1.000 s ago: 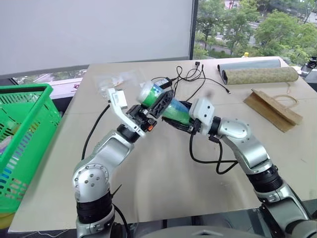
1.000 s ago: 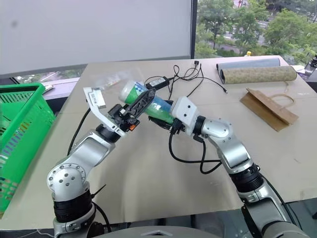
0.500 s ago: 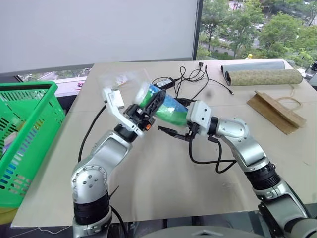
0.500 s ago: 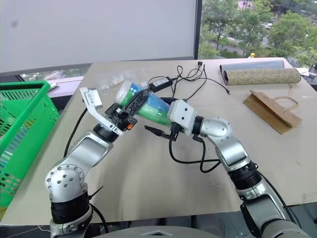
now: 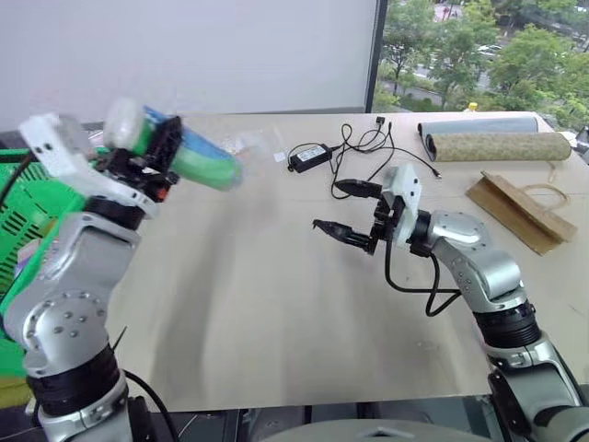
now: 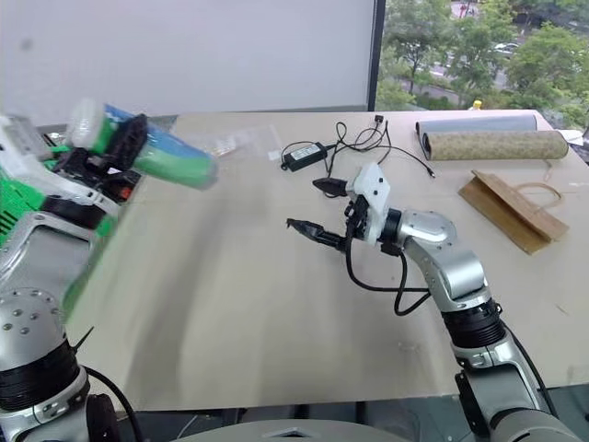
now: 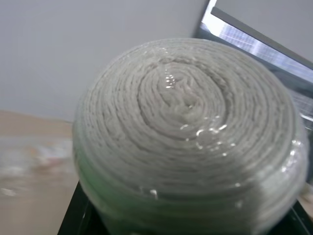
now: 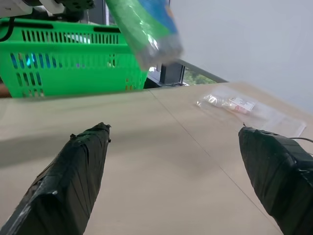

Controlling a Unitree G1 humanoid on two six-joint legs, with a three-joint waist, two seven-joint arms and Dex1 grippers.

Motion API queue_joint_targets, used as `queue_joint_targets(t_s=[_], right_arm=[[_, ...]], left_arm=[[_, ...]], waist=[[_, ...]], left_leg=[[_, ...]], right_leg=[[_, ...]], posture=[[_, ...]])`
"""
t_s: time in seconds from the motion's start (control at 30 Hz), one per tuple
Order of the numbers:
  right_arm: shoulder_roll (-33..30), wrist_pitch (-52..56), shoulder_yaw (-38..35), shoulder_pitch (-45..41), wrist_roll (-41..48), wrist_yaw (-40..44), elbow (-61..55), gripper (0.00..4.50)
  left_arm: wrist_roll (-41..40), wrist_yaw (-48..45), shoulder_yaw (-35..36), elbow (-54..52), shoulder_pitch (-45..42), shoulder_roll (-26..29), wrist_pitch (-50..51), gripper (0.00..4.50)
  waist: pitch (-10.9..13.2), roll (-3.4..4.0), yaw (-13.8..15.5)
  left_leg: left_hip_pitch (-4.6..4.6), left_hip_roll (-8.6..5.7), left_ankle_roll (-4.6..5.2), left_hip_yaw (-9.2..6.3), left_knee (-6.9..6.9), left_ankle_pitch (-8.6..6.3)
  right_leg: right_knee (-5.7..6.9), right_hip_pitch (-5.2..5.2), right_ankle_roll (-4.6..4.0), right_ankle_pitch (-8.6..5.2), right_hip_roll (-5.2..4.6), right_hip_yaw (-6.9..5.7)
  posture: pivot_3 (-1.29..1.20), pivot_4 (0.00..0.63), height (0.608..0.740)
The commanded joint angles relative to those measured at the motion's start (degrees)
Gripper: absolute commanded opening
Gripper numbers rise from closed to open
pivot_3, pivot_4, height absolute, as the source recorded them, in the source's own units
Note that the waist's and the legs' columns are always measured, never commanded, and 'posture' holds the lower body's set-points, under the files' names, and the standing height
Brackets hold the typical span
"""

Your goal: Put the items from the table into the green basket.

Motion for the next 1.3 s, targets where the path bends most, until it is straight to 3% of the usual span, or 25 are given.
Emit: queue_joint_targets(t_s=[0.03,0.17,0.33,0.63,0.8,1.0,1.17,1.3], right_arm=[[0.1,3.3,-3.0,-2.3,4.5,-0.1,-3.5,4.5],[-0.4,10.2,-5.7,-3.6,12.8,0.8,-6.6,4.5],[-2.9,20.1,-10.9,-7.1,26.8,2.7,-8.9,4.5],[-5.8,18.5,-13.1,-7.4,27.6,4.2,-7.6,4.5],[-5.9,17.3,-12.9,-7.2,27.5,3.7,-8.3,4.5],[-5.6,16.4,-12.9,-7.0,27.3,2.7,-8.7,4.5],[-6.8,14.2,-13.4,-2.1,24.5,1.1,-9.0,4.5],[-11.6,5.6,-11.7,8.2,12.4,1.6,-6.5,4.5]], left_arm=[[4.0,-0.1,4.5,-0.3,-0.2,4.9,-1.7,1.74],[16.5,-0.3,6.5,1.9,2.8,12.0,-3.0,1.74],[39.7,-0.4,7.1,9.3,11.9,22.0,-6.1,1.74],[52.0,-9.3,11.8,25.8,15.5,25.4,-15.7,1.74],[54.6,-11.1,11.9,33.1,13.2,25.1,-20.1,1.74],[54.1,-12.7,11.0,35.4,8.6,23.1,-22.8,4.45],[47.2,-22.4,8.8,28.6,8.6,18.9,-23.6,4.45],[38.4,-30.0,2.3,12.5,17.2,11.4,-17.3,4.45]], waist=[[0.0,0.0,0.3],[0.0,0.01,0.4],[0.0,0.03,0.3],[-0.2,-0.27,0.4],[-0.2,-0.32,0.1],[-0.5,-0.57,0.0],[-1.0,-0.61,0.1],[-1.4,-0.55,0.3]], left_leg=[[0.0,0.0,0.0,-0.03,0.0,0.0],[0.01,-0.01,0.0,-0.01,-0.04,0.0],[0.01,-0.01,0.0,0.02,-0.18,0.0],[-0.04,0.02,0.15,-0.02,-0.21,-0.09],[-0.06,0.04,0.21,-0.03,-0.22,-0.13],[-0.55,0.02,0.16,-0.13,-0.19,-0.11],[-0.77,-0.03,0.03,-0.16,-0.16,-0.04],[-0.81,-0.09,0.15,-0.12,-0.16,-0.1]], right_leg=[[0.01,0.0,0.0,0.0,-0.01,-0.03],[0.01,0.0,0.0,0.0,0.05,-0.03],[0.0,-0.08,-0.01,-0.01,0.07,-0.05],[-0.01,-0.11,-0.02,-0.01,-0.25,-0.13],[-0.01,-0.15,-0.03,0.0,-0.3,-0.16],[-0.01,-0.58,-0.07,0.05,-0.48,-0.35],[-0.04,-0.75,-0.08,0.06,-0.59,-0.46],[-0.07,-0.73,-0.07,0.06,-0.75,-0.47]], posture=[[0.15,0.015,0.74],[0.14,0.014,0.74],[0.14,0.006,0.74],[0.11,0.0,0.74],[0.09,0.0,0.74],[0.08,0.0,0.74],[0.11,0.0,0.74],[0.1,0.0,0.74]])
